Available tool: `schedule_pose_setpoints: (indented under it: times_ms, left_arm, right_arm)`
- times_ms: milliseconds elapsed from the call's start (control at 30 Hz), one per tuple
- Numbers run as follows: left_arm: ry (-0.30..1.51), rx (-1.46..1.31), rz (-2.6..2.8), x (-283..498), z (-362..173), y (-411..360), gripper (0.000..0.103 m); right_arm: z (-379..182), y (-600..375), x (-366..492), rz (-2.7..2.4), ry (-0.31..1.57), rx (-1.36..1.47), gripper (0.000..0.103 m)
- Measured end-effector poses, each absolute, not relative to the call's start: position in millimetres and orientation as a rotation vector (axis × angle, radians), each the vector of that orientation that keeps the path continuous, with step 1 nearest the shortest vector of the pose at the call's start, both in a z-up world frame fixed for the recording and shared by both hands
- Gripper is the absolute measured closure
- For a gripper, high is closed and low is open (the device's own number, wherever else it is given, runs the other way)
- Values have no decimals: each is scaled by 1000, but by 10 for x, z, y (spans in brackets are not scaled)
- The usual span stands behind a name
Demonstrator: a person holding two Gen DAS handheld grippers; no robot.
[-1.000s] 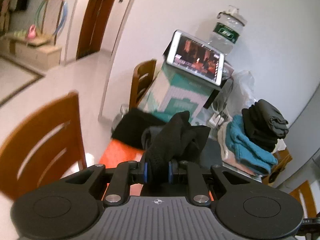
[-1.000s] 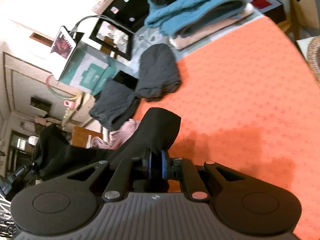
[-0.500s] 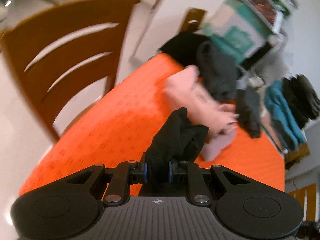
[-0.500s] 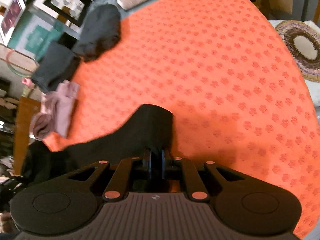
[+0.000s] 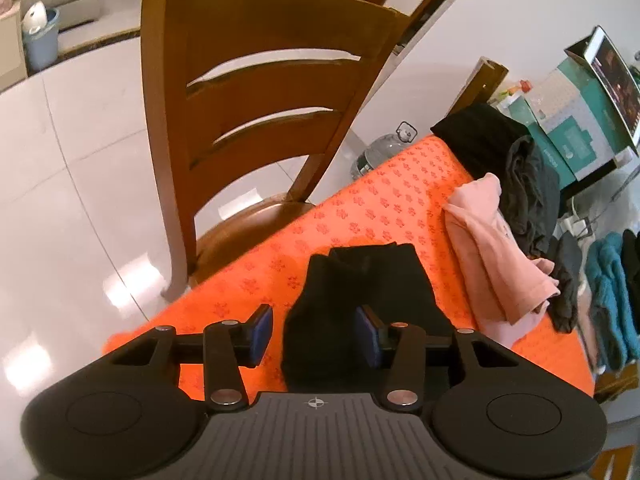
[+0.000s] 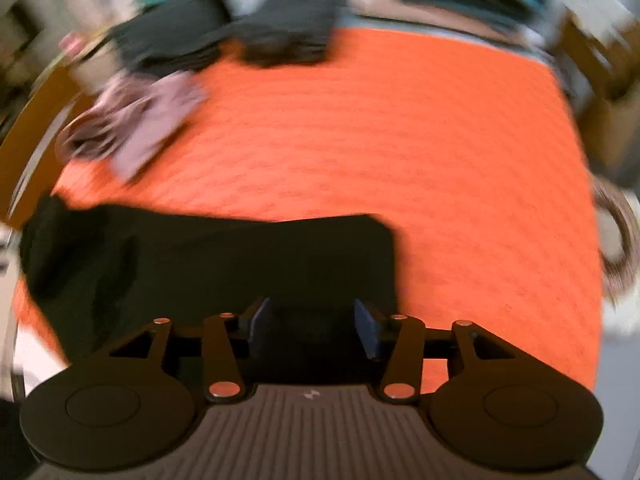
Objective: Fold clothes
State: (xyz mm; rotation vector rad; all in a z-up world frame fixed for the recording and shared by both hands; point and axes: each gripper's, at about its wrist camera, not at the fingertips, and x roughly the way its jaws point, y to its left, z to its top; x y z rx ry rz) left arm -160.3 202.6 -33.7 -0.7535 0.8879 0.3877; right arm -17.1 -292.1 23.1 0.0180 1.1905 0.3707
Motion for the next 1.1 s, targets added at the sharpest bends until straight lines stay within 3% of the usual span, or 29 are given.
schedule_pose_setpoints:
  times_ms: [100, 533, 567, 600, 633, 733, 1100]
  left_arm:
    - [888, -737, 383, -1625, -288, 2061, 45]
    - [932, -692, 304, -1486, -272, 2034, 37]
    - [935, -688, 297, -1474, -273, 2031, 37]
    - [939, -685, 291, -1461, -273, 2027, 36]
    - [943, -681, 284, -1449, -273, 2024, 36]
    - [951, -664, 267, -1398, -269, 2027, 36]
    - [949, -622, 204, -1062, -236, 1922, 36]
  right_arm:
    - [215, -2472, -251, 490, 1175, -68, 35]
    - [-103, -1097, -363, 752, 1143, -272, 36]
    - [-137, -1045, -369, 754, 1145, -285, 39]
    - [-162, -1019, -372, 753, 1147, -293, 51]
    - [-182, -1007, -370, 740, 1144, -304, 71]
    - [-193, -1027, -352, 704, 1131, -309, 100]
    - [257, -2098, -236, 441, 1076, -155, 102]
